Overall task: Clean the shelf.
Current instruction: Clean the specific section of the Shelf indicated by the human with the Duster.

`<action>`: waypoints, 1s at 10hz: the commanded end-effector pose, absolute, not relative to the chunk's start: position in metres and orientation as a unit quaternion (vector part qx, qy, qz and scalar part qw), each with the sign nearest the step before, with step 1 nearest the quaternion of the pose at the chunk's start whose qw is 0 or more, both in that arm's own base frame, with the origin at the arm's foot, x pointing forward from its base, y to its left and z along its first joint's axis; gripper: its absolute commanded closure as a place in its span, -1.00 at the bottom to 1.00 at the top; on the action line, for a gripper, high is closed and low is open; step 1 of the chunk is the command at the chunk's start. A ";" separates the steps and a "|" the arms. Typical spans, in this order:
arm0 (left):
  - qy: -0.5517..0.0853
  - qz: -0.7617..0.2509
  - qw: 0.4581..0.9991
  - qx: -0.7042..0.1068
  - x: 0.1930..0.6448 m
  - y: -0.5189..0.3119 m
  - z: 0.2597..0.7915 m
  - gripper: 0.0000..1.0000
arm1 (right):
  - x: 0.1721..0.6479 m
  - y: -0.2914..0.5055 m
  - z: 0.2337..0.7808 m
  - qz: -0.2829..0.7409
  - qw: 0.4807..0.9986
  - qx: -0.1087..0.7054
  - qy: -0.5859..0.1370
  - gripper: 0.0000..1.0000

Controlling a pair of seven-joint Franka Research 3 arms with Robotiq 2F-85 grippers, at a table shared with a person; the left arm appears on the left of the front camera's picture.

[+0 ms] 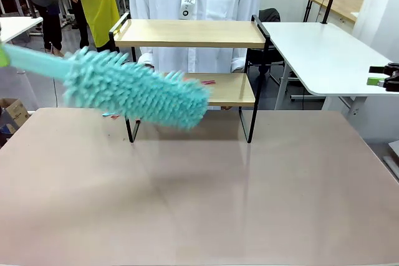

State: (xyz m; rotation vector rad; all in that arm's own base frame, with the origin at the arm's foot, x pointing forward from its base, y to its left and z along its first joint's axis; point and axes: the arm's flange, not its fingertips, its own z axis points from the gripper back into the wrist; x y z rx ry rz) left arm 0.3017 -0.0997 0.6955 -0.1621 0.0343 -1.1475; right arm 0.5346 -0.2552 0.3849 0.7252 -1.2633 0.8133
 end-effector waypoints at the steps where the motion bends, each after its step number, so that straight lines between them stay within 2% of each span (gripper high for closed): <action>1: 0.080 -0.557 0.826 -0.018 0.318 -0.094 0.683 0.74 | 0.536 -0.254 0.387 0.362 0.672 0.319 -0.561 -1.00; 4: 0.146 -0.566 0.812 0.010 0.348 -0.093 0.635 0.74 | 0.536 -0.254 0.387 0.362 0.672 0.319 -0.561 -1.00; 7: 0.155 -0.584 0.797 0.014 0.371 -0.104 0.611 0.74 | 0.536 -0.254 0.387 0.362 0.672 0.319 -0.561 -1.00; 8: 0.133 -0.594 0.793 -0.001 0.373 -0.108 0.611 0.74 | 0.536 -0.254 0.387 0.362 0.672 0.319 -0.561 -1.00; 9: 0.159 -0.569 0.807 0.002 0.370 -0.106 0.605 0.74 | 0.536 -0.254 0.387 0.362 0.672 0.319 -0.561 -1.00; 10: 0.159 -0.569 0.807 0.002 0.370 -0.106 0.605 0.74 | 0.536 -0.254 0.387 0.362 0.672 0.319 -0.561 -1.00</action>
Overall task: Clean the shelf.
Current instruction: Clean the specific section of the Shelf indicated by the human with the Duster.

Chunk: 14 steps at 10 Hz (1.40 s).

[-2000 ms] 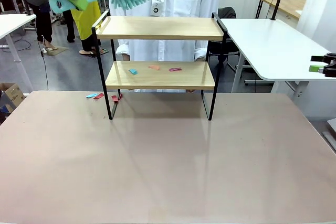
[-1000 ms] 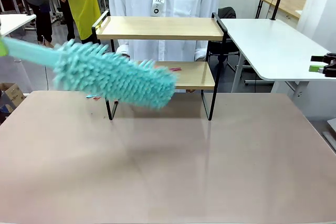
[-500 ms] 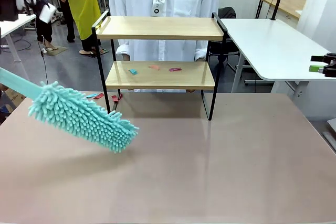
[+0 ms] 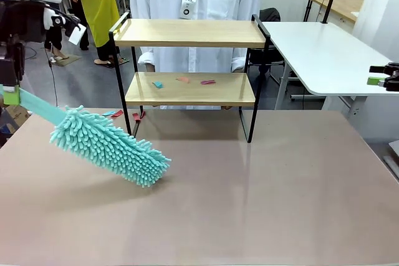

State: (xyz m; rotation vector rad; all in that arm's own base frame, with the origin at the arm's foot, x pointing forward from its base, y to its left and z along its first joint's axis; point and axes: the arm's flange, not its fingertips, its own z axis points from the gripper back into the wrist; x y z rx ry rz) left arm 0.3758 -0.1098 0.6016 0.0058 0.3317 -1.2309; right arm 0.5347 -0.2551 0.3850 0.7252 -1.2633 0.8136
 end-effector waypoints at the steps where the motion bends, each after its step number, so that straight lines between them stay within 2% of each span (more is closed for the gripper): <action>1: 0.159 -0.569 0.807 0.002 0.370 -0.106 0.605 0.74 | 0.536 -0.254 0.387 0.362 0.672 0.319 -0.561 -1.00; 14: 0.159 -0.569 0.807 0.002 0.370 -0.106 0.605 0.74 | 0.536 -0.254 0.387 0.362 0.672 0.319 -0.561 -1.00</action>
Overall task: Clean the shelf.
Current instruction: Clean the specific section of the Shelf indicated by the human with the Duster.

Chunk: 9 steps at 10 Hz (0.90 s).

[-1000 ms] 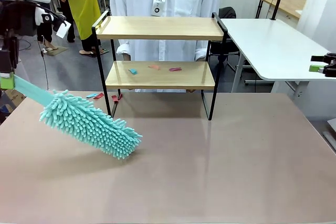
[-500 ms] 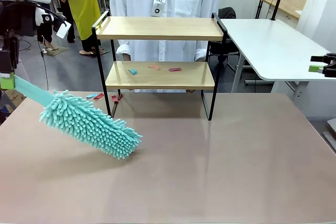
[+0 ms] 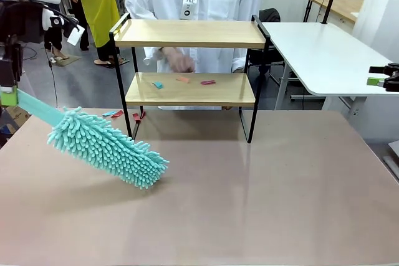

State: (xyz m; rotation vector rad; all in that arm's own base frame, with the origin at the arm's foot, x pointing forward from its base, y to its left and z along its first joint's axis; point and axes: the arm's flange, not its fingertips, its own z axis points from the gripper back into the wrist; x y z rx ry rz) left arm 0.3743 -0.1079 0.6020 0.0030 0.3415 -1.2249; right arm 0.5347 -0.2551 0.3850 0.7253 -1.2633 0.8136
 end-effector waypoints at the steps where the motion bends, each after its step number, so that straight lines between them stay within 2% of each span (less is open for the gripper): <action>1: 0.159 -0.569 0.807 0.002 0.370 -0.106 0.605 0.74 | 0.536 -0.254 0.387 0.362 0.672 0.319 -0.561 -1.00; 9: 0.159 -0.569 0.807 0.002 0.370 -0.106 0.605 0.74 | 0.536 -0.254 0.387 0.362 0.672 0.319 -0.561 -1.00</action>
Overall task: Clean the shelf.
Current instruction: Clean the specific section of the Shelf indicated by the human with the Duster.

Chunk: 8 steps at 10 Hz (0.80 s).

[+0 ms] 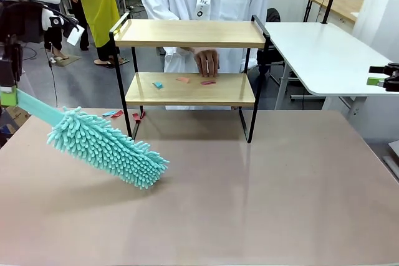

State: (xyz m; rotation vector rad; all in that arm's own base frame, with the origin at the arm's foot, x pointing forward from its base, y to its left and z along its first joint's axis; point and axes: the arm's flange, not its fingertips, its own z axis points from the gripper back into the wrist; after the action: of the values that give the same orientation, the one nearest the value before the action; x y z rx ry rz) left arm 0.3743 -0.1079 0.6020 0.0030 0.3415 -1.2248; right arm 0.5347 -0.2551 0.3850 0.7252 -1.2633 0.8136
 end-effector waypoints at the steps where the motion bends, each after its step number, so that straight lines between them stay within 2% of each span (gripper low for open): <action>1: 0.159 -0.569 0.807 0.002 0.370 -0.106 0.605 0.74 | 0.536 -0.254 0.387 0.362 0.672 0.319 -0.561 -1.00; 8: 0.159 -0.569 0.807 0.002 0.370 -0.106 0.605 0.74 | 0.536 -0.254 0.387 0.362 0.672 0.319 -0.561 -1.00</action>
State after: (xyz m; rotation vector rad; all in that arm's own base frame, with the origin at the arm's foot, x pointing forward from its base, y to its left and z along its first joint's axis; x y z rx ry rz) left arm 0.3743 -0.1079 0.6020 0.0030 0.3415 -1.2248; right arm 0.5347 -0.2551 0.3850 0.7252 -1.2634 0.8136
